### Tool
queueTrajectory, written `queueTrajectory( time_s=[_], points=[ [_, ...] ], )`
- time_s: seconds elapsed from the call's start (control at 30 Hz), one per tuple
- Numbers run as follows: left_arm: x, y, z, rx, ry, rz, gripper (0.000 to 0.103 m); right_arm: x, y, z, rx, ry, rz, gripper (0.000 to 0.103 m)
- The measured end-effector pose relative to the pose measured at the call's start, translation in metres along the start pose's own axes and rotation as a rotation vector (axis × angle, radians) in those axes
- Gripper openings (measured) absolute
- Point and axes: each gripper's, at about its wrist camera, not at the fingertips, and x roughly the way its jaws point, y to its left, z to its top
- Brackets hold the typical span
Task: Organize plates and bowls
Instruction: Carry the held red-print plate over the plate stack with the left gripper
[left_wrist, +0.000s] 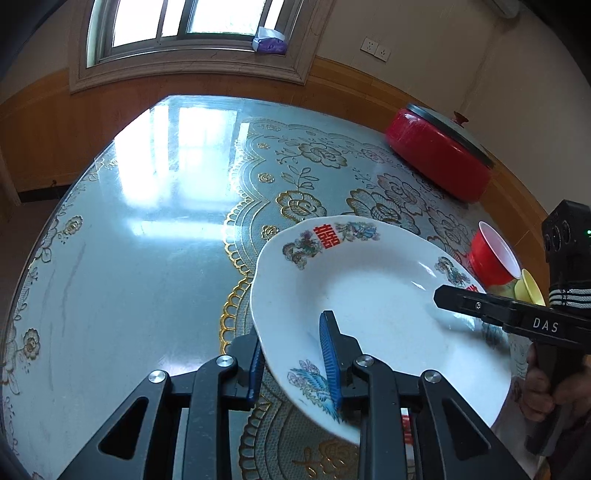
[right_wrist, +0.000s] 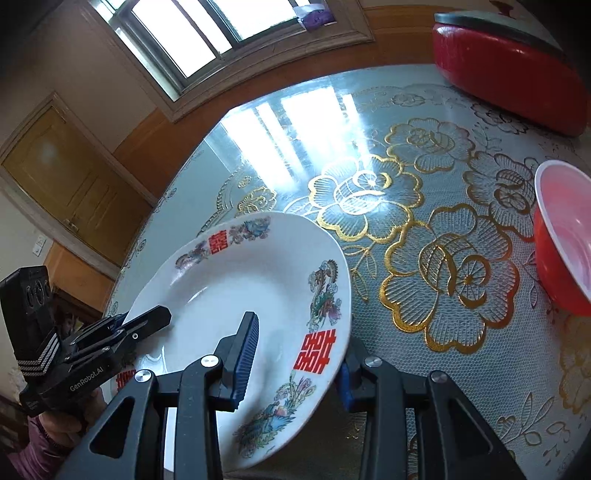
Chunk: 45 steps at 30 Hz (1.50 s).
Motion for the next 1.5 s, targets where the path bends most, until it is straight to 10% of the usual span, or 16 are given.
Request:
queueTrajectory(
  time_s=[0.87,1.5],
  points=[
    [-0.103,-0.046,-0.043,0.008,-0.169,-0.078,0.029,-0.109,0.037,-0.072,-0.186,-0.163,0.012,0.036],
    [-0.122,-0.097,-0.121,0.041,-0.086,-0.148,0.029,-0.158,0.01,-0.165,-0.102,-0.13,-0.023,0.036]
  ],
)
